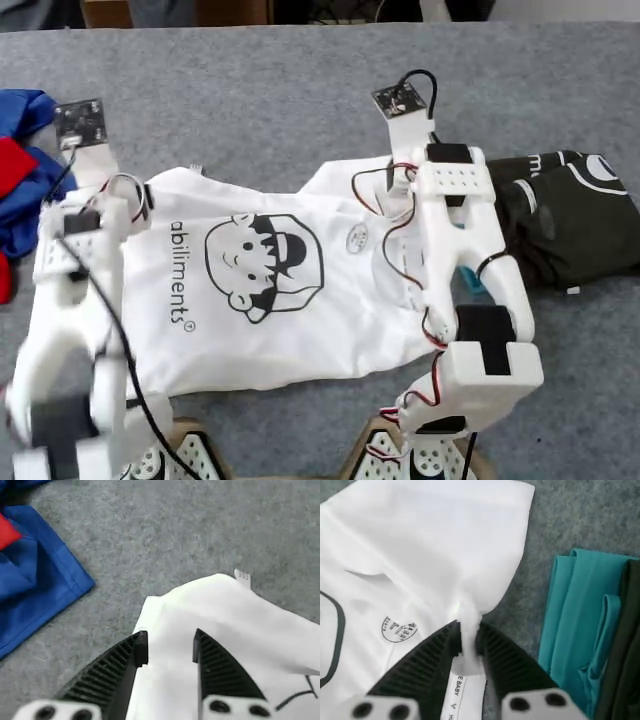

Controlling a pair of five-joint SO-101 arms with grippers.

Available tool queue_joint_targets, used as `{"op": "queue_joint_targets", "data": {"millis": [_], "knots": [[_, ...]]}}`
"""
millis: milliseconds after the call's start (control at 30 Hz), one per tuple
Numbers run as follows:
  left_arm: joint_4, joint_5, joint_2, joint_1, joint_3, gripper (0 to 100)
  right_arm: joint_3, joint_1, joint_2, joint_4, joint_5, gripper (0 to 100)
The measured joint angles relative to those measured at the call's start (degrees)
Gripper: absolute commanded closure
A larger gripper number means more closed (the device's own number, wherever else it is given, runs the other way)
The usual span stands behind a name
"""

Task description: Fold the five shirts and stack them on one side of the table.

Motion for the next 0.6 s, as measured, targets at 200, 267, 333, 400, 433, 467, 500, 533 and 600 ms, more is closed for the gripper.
{"op": "queue_joint_targets", "data": {"millis": [200,267,333,400,433,467,500,533,600], "knots": [[-0.26,-4.84,17.05,0.26,-6.68,86,0.0,0.0,0.0,0.0,0.35,79.3],[0.0,-7.12,17.85,0.26,-6.95,98,0.0,0.0,0.0,0.0,0.35,81.0],[-0.44,-8.79,18.11,-0.09,-6.77,96,0.0,0.0,0.0,0.0,0.35,83.5],[-0.97,-10.55,18.11,-0.88,-6.33,97,0.0,0.0,0.0,0.0,0.35,86.9],[-1.05,-10.9,18.11,-1.23,-6.33,97,0.0,0.0,0.0,0.0,0.35,88.8],[-1.05,-11.08,17.93,-1.58,-6.15,97,0.0,0.0,0.0,0.0,0.35,90.7],[-0.97,-11.16,17.23,-1.93,-5.54,97,0.0,0.0,0.0,0.0,0.35,92.6],[-0.97,-10.99,16.18,-2.2,-4.57,97,0.0,0.0,0.0,0.0,0.35,94.1],[-0.97,-10.55,13.19,-2.64,-2.2,97,0.0,0.0,0.0,0.0,0.35,95.2]]}}
